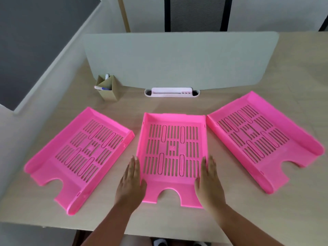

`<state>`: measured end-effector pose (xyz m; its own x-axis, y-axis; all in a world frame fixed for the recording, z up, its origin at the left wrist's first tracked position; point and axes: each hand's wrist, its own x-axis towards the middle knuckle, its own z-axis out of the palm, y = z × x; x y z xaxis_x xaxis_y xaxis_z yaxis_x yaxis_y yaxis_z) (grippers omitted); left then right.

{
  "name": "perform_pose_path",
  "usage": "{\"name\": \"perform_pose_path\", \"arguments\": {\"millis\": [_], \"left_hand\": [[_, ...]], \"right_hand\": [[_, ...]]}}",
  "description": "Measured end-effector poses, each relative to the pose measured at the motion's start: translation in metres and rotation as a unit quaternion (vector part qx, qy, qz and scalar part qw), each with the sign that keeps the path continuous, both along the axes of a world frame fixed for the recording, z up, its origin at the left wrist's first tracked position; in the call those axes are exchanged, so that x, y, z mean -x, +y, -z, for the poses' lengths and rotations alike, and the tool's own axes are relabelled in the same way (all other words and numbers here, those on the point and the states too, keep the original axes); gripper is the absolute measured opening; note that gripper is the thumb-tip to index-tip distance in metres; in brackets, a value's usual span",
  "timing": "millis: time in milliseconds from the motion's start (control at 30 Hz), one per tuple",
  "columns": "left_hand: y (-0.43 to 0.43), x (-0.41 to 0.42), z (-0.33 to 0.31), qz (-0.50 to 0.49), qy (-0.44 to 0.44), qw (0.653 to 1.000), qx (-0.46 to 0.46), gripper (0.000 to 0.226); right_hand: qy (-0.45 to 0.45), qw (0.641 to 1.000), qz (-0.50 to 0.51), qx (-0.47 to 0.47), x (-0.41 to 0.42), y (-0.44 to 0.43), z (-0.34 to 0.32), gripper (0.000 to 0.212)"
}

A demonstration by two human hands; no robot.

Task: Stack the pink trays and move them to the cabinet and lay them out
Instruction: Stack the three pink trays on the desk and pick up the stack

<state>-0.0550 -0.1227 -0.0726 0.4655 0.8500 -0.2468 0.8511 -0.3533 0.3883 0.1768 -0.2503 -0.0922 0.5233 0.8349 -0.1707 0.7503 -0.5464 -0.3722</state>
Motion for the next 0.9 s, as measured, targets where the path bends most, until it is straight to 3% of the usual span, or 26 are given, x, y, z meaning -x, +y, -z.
{"name": "perform_pose_path", "arguments": {"millis": [133,367,600,800,900], "left_hand": [[0.014,-0.009,0.003,0.010,0.011,1.000,-0.017,0.078],[0.040,-0.019,-0.004,0.033,0.067,0.997,-0.005,0.083],[0.090,0.027,-0.044,0.060,0.061,0.985,-0.148,0.074],[0.170,0.131,-0.056,0.030,0.117,0.980,-0.158,0.077],[0.203,0.179,-0.057,0.010,0.149,0.978,-0.148,0.075]], "right_hand": [[0.002,1.000,0.000,-0.014,-0.012,0.020,-0.002,0.069],[-0.036,0.998,0.002,0.041,-0.019,0.033,-0.014,0.076],[-0.132,0.988,-0.052,-0.059,0.014,0.078,-0.046,0.066],[-0.019,0.986,-0.062,-0.153,0.131,0.150,-0.065,0.060],[0.059,0.985,-0.054,-0.156,0.186,0.175,-0.065,0.062]]}}
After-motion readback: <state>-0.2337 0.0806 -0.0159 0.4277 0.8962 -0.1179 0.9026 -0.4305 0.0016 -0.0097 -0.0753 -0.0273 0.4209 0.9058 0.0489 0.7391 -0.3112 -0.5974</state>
